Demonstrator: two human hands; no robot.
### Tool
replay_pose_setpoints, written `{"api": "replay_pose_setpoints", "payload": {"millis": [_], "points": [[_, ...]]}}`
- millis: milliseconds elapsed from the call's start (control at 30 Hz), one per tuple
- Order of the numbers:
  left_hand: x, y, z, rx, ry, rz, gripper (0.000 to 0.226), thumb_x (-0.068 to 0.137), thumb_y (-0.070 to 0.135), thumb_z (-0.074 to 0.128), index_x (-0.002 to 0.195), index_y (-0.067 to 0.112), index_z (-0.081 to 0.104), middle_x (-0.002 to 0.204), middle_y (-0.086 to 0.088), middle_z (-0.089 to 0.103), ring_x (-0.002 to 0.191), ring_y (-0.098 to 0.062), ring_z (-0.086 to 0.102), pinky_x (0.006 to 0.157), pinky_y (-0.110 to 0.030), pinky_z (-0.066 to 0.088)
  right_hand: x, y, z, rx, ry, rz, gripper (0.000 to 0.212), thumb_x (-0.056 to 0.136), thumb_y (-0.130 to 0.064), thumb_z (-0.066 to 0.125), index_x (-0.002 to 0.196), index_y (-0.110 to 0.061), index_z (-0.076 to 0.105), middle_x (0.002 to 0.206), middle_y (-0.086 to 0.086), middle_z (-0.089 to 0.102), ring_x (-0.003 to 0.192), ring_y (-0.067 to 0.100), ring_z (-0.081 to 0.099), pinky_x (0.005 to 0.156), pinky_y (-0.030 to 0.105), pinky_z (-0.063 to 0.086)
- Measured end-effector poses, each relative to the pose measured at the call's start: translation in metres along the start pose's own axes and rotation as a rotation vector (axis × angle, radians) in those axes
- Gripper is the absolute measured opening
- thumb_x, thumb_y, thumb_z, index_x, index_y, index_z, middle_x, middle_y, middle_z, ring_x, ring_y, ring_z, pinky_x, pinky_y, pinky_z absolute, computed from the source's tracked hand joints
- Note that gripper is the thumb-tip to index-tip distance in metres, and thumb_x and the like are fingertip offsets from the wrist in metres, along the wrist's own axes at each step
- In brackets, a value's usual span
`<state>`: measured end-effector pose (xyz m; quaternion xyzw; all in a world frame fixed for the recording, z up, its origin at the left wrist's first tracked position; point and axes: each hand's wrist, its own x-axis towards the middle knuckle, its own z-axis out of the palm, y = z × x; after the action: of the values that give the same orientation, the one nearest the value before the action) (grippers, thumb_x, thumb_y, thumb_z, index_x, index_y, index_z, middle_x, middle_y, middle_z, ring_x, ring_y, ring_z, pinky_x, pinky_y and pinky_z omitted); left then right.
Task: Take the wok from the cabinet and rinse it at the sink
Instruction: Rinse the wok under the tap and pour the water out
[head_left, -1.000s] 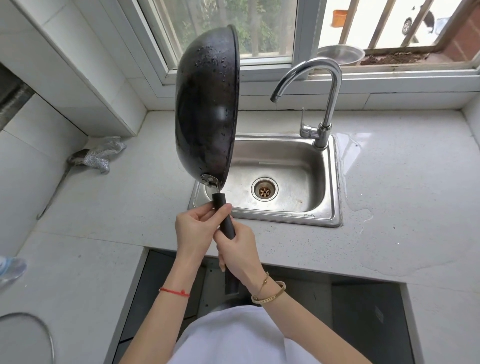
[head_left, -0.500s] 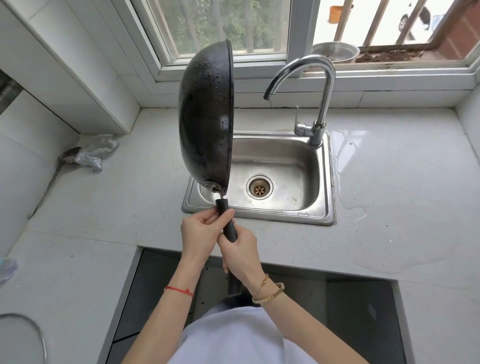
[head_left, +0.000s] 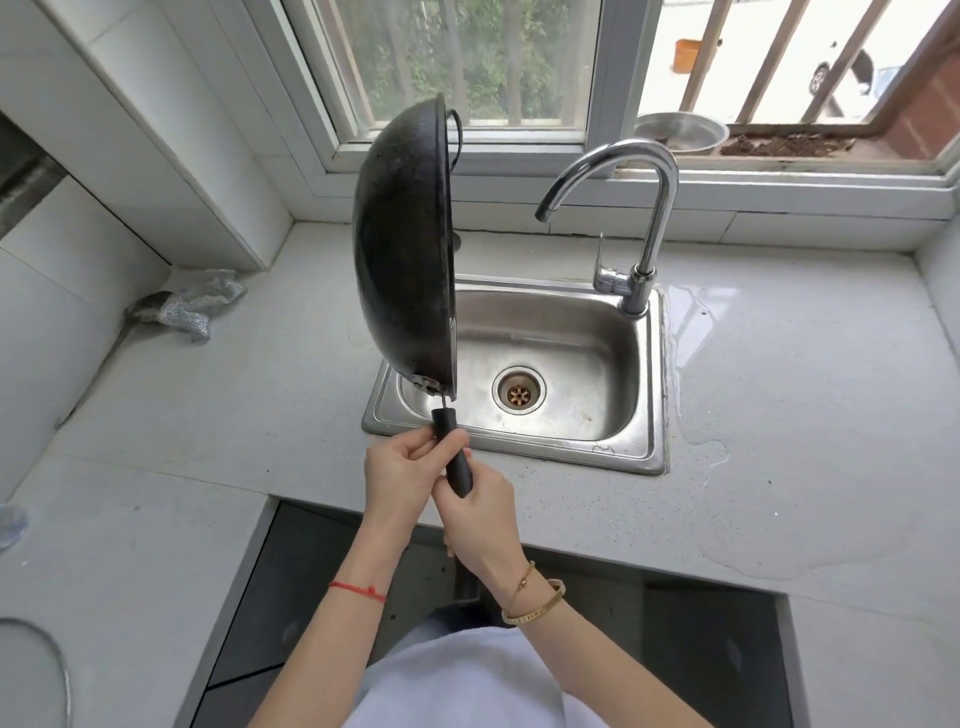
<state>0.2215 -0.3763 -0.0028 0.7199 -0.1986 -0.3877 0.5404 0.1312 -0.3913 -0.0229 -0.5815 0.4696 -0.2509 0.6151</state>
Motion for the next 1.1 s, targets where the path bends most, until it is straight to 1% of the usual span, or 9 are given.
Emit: {"api": "replay_pose_setpoints", "payload": {"millis": [167,267,333,433,500,633,800,967,1100], "points": [[-0.006,0.002,-0.001,-0.18,-0.026,-0.024,0.014,0.085,0.013,0.072,0.093,0.003,0.078,0.088,-0.015,0.077,0.087,-0.022,0.074,0.081,-0.028,0.058,-0.006,-0.006,-0.007,-0.007,-0.014,-0.05,0.022,0.091,-0.019,0.06,0.071,-0.022,0.05,0.055,0.0,0.048,0.044,0.019,0.049,0.043,0.029,0.046],[-0.01,0.001,-0.003,-0.261,-0.041,-0.071,0.02,0.09,0.018,0.066,0.099,0.004,0.076,0.097,-0.017,0.076,0.08,-0.029,0.071,0.051,-0.025,0.057,-0.008,-0.013,-0.013,0.153,-0.141,0.007,0.012,0.091,-0.013,0.061,0.081,-0.014,0.054,0.056,0.007,0.054,0.039,0.016,0.052,0.04,0.025,0.047],[-0.011,-0.001,-0.004,-0.311,-0.072,-0.11,0.029,0.091,0.024,0.063,0.108,0.002,0.073,0.099,-0.017,0.074,0.075,-0.029,0.068,0.042,-0.022,0.052,-0.009,-0.019,-0.018,0.228,-0.251,0.024,0.013,0.09,-0.007,0.059,0.08,-0.011,0.053,0.053,0.006,0.053,0.038,0.017,0.05,0.04,0.025,0.046],[-0.012,-0.006,-0.003,-0.458,-0.122,-0.152,0.04,0.089,0.027,0.063,0.117,-0.001,0.068,0.102,-0.013,0.072,0.089,-0.022,0.067,0.063,-0.023,0.058,-0.008,-0.02,-0.018,0.19,-0.28,0.029,0.013,0.087,-0.002,0.057,0.077,-0.008,0.052,0.049,0.007,0.05,0.035,0.017,0.048,0.038,0.024,0.044],[-0.013,-0.013,-0.001,-0.511,-0.119,-0.176,0.038,0.091,0.024,0.061,0.118,-0.001,0.067,0.105,-0.013,0.073,0.097,-0.02,0.068,0.078,-0.025,0.059,-0.008,-0.015,-0.017,0.118,-0.257,0.012,0.009,0.086,-0.002,0.057,0.078,-0.006,0.053,0.052,0.01,0.05,0.034,0.018,0.049,0.036,0.024,0.044],[-0.015,-0.019,0.0,-0.434,-0.153,-0.177,0.029,0.097,0.016,0.056,0.118,-0.001,0.066,0.111,-0.014,0.074,0.108,-0.021,0.07,0.092,-0.03,0.056,-0.007,-0.004,-0.02,-0.011,-0.242,-0.024,0.004,0.085,-0.003,0.056,0.083,-0.005,0.054,0.055,0.006,0.052,0.035,0.017,0.052,0.035,0.024,0.045],[-0.015,-0.022,-0.004,-0.413,-0.201,-0.193,0.029,0.093,0.009,0.06,0.121,0.002,0.063,0.116,-0.012,0.073,0.112,-0.021,0.068,0.094,-0.031,0.056,-0.007,0.004,-0.015,-0.174,-0.178,-0.108,0.009,0.089,-0.007,0.058,0.083,-0.013,0.055,0.065,0.005,0.056,0.037,0.013,0.054,0.036,0.022,0.046],[-0.017,-0.026,-0.023,-0.418,-0.236,-0.179,0.028,0.094,0.008,0.059,0.121,0.001,0.063,0.115,-0.014,0.073,0.111,-0.023,0.069,0.09,-0.029,0.058,-0.018,0.0,0.002,-0.216,-0.121,-0.141,0.024,0.089,-0.004,0.058,0.075,-0.022,0.051,0.062,0.0,0.052,0.037,0.007,0.052,0.037,0.015,0.042],[-0.021,-0.03,-0.048,-0.367,-0.297,-0.171,0.022,0.095,0.012,0.058,0.116,0.007,0.066,0.111,-0.011,0.075,0.107,-0.021,0.071,0.083,-0.026,0.058,-0.034,0.0,0.026,-0.195,-0.085,-0.115,0.013,0.091,-0.009,0.059,0.088,-0.021,0.055,0.068,0.001,0.057,0.041,0.01,0.057,0.039,0.018,0.046]]}}
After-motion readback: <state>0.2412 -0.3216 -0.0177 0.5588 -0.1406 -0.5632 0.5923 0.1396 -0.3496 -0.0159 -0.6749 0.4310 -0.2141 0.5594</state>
